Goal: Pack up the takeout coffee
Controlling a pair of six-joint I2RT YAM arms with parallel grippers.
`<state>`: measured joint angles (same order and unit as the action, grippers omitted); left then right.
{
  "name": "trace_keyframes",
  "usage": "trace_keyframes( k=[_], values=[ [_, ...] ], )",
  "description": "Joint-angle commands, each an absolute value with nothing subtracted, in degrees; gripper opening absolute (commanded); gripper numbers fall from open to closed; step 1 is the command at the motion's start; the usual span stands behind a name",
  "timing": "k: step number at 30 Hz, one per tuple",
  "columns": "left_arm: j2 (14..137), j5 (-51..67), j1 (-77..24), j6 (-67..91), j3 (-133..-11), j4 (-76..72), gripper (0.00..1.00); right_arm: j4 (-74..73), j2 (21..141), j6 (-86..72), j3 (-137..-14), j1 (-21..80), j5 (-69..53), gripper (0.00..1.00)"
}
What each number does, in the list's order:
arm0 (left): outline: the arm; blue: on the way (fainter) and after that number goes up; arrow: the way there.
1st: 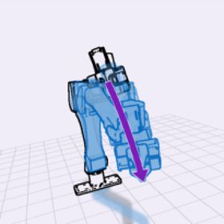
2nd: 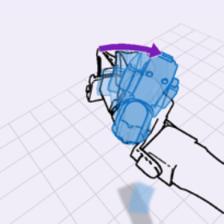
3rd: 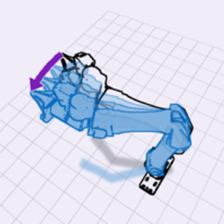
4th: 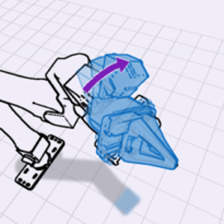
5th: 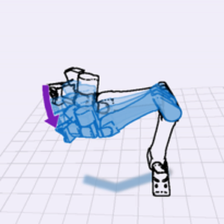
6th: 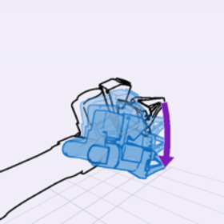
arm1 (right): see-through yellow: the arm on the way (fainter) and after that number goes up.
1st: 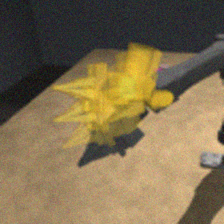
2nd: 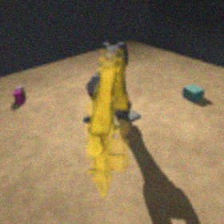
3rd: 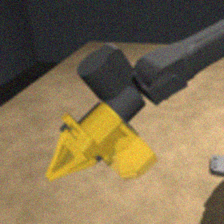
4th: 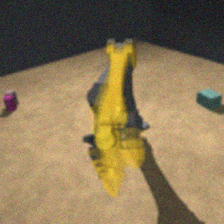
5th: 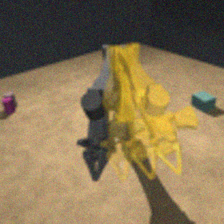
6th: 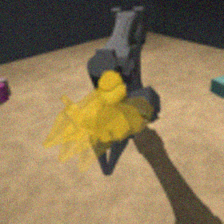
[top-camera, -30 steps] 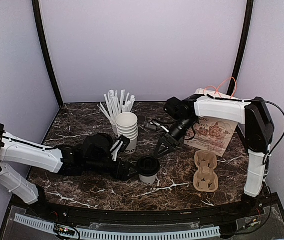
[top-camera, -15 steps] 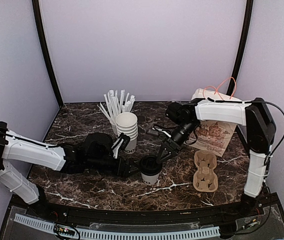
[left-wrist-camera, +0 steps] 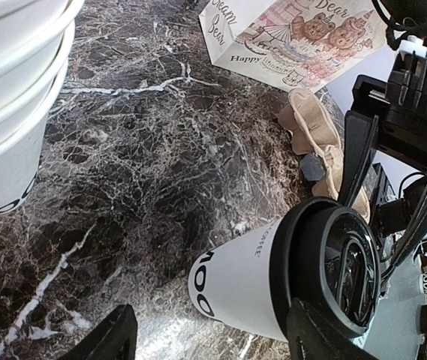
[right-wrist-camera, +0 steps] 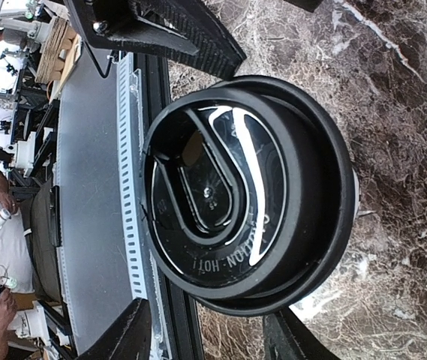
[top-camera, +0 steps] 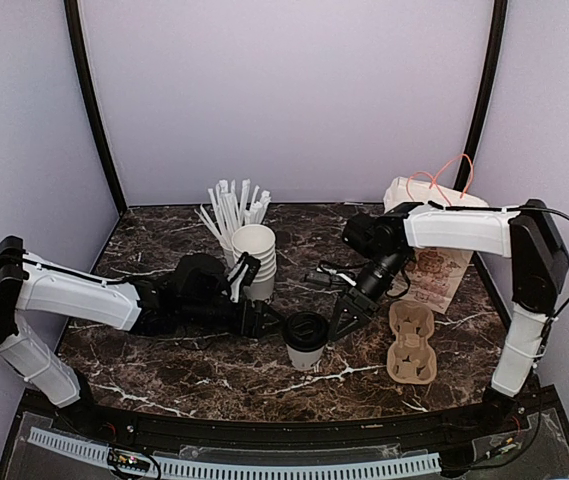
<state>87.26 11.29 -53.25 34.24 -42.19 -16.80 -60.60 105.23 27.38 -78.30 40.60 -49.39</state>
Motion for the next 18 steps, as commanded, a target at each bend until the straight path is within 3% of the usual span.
trace_keyframes(
  k=[1,10,18],
  values=[
    [83.6,9.9,-53.2,34.4,-42.8,-14.9,0.72,-61.2,103.1,27.5,-77.2,40.1,-48.1,0.51],
    [81.3,10.6,-53.2,45.5,-39.3,-17.0,0.71,-57.8,104.1,22.8,-77.9,37.7,-46.2,0.41],
    [85.5,13.6,-53.2,47.2,-40.5,-19.4,0.68,-57.8,105.6,21.7,-79.0,37.6,-47.5,0.40]
  ],
)
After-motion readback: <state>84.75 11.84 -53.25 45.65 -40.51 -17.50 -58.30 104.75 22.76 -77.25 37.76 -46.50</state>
